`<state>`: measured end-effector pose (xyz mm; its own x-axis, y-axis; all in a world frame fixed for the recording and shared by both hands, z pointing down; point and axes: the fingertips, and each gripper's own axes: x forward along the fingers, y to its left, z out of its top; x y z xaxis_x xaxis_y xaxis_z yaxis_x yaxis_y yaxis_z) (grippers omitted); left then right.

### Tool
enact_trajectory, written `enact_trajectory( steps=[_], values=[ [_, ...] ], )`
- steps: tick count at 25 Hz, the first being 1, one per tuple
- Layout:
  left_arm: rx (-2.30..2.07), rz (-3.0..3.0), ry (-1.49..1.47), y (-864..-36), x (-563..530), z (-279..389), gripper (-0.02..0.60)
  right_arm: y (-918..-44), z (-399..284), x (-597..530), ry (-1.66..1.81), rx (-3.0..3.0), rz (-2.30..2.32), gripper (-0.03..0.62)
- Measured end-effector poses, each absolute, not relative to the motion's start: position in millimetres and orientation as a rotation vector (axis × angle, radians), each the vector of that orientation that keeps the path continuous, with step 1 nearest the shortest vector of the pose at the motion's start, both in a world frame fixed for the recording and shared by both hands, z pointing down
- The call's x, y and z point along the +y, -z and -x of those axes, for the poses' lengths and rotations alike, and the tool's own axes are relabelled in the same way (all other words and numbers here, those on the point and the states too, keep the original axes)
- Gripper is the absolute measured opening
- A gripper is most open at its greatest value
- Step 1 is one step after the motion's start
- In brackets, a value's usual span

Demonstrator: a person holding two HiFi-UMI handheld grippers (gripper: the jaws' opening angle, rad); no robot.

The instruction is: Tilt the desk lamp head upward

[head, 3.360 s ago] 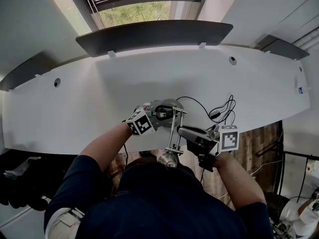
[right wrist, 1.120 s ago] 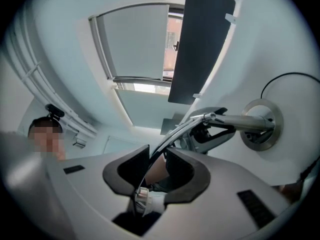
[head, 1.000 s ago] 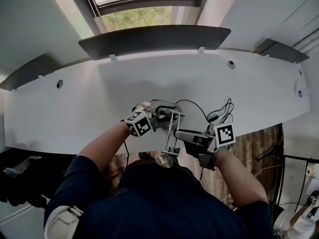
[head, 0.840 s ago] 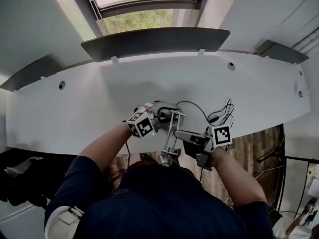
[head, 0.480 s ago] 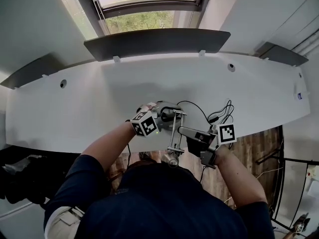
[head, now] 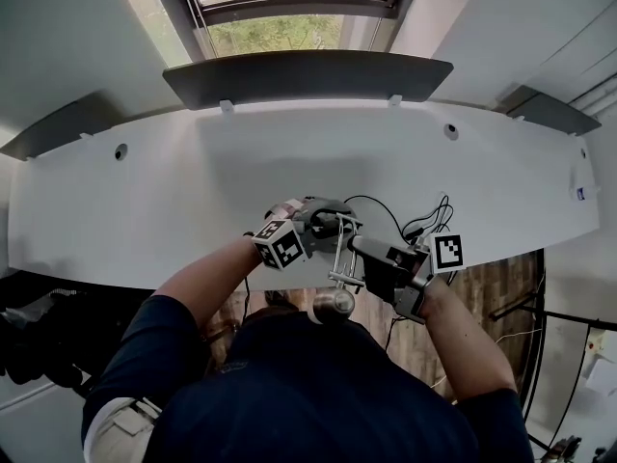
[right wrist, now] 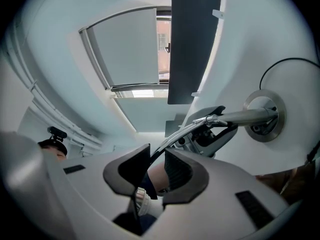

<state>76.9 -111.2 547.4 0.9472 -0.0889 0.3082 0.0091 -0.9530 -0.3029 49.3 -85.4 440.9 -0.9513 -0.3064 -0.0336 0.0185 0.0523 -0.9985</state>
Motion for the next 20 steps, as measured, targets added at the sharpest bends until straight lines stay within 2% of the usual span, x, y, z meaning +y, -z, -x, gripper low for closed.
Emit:
enact_trajectory(
  steps=[20],
  values=[
    [-0.042, 2.69, 0.57, -549.3, -108.2, -78.0, 0.149, -446.5, -52.3, -82.6, 2.072, 2.048, 0.345, 0.103]
  ],
)
